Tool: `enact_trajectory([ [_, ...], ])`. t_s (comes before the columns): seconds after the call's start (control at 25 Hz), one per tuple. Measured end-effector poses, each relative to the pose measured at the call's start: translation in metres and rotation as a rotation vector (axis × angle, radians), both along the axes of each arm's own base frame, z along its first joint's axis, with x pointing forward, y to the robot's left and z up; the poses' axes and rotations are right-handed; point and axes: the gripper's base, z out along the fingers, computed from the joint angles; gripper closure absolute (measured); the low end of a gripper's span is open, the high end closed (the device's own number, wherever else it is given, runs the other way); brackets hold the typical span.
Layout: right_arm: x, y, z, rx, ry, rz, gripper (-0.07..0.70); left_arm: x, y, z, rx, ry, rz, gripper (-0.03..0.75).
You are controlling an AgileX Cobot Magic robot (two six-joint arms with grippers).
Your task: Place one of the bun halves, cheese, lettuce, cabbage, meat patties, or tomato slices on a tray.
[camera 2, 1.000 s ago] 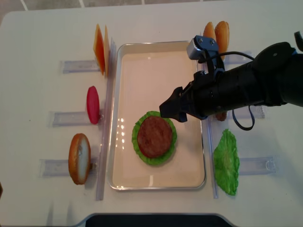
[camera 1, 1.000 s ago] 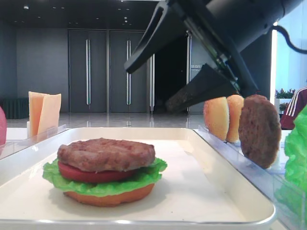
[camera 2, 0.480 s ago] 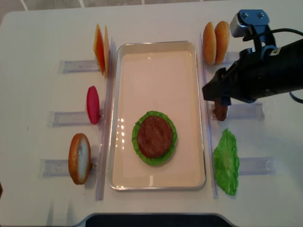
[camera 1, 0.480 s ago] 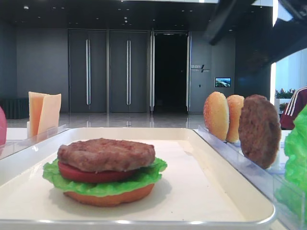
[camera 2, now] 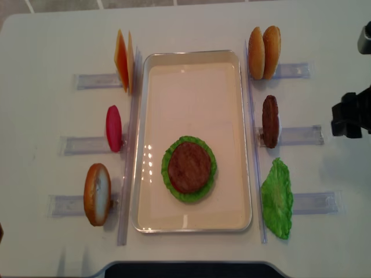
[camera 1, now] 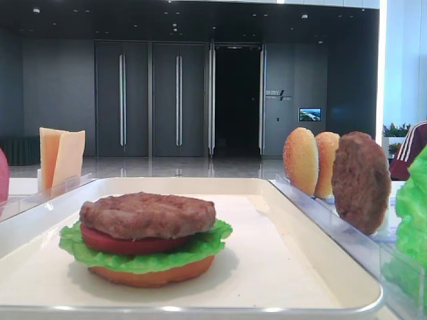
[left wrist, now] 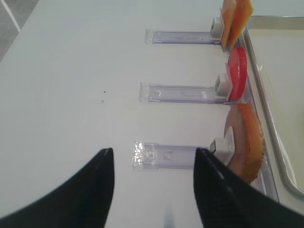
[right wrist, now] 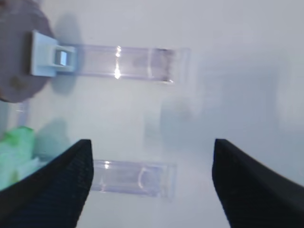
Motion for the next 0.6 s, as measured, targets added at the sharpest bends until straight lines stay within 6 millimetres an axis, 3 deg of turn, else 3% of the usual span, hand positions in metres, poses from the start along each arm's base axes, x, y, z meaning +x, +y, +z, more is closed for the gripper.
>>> enact_trajectory([
  [0.16, -0.007, -0.014, -0.003, -0.103, 0.09, -0.04, 0.104, 0.0, 0.0, 0.0, 0.0, 0.0, 0.0, 0.307],
  [0.36, -0.017, -0.016, -0.004, -0.132, 0.18, -0.033, 0.104, 0.0, 0.0, 0.0, 0.0, 0.0, 0.0, 0.307],
  [0.6, -0.046, -0.016, 0.002, -0.126, 0.129, -0.059, 0.104, 0.0, 0.0, 0.0, 0.0, 0.0, 0.0, 0.307],
])
